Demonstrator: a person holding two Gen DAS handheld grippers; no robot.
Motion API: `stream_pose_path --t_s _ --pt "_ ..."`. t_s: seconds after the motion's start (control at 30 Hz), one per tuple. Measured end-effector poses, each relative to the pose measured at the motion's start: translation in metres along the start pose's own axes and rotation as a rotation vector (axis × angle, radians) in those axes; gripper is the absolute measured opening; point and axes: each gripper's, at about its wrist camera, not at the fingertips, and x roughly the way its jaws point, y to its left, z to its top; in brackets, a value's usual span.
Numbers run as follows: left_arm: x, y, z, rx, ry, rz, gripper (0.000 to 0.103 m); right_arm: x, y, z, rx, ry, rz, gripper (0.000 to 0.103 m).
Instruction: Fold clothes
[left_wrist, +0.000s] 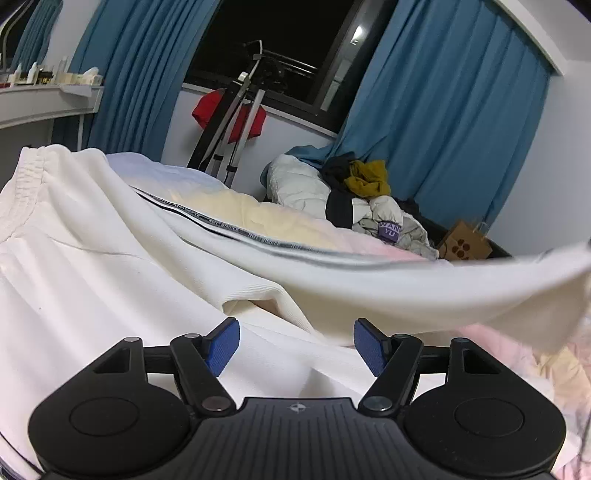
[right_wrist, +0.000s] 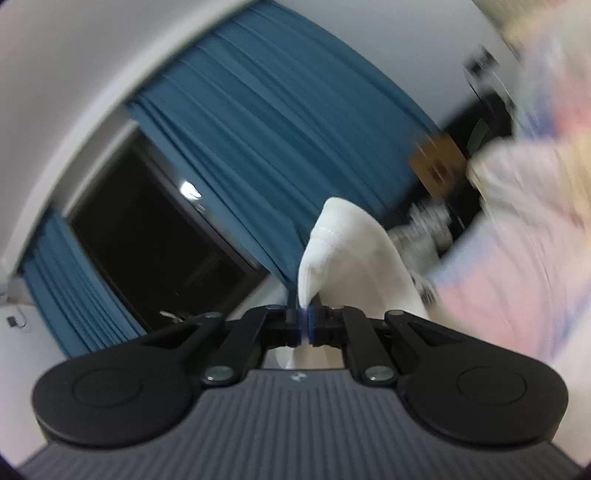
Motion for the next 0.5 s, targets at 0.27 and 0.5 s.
stream_pose_path --t_s 0.27,0.5 --pt "0.002 0.018 0.001 -0.022 -0.015 -0.033 0.07 0.038 0.051 0.032 -0.226 -0.133 -0.212 0.006" --pt "0.021 0.034 -0.001 -0.063 0.0 -0.053 0.071 0.152 -0.024 0.01 -0.24 0.085 -0.438 0.006"
